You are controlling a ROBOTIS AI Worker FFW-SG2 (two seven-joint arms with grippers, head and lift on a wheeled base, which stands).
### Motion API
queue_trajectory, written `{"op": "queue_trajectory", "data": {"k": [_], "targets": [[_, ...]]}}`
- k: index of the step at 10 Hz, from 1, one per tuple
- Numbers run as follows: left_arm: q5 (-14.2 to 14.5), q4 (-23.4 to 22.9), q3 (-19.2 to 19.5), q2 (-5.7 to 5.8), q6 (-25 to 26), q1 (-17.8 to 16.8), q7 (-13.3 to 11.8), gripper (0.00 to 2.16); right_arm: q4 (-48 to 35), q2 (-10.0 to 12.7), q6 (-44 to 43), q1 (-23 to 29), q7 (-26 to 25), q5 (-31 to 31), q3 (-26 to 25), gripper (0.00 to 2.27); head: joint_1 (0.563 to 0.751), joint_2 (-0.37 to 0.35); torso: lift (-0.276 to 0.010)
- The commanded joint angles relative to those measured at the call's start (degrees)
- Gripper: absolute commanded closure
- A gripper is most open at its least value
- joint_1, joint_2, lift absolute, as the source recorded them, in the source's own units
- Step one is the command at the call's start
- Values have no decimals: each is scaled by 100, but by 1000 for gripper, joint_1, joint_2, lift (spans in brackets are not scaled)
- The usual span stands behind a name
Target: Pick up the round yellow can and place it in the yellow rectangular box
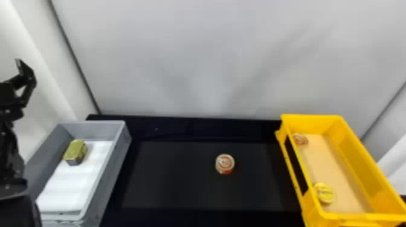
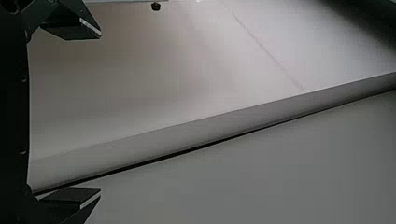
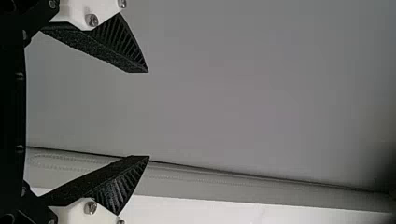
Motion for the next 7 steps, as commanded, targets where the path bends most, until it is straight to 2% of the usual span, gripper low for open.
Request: {"op": "queue_trajectory", "data": {"k": [1, 4, 7], "targets": [[-3, -2, -14, -15, 32, 0, -8, 96, -11, -9, 68, -69, 136, 53, 97, 153, 694, 14, -60], [-3, 6, -32, -15, 32, 0, -8, 98, 24, -9, 130, -148, 215, 132, 264, 153, 694, 14, -60], [-3, 6, -58, -15, 32, -8, 1, 98, 121, 9, 235, -271, 188, 325, 650, 153, 694, 14, -60]]}}
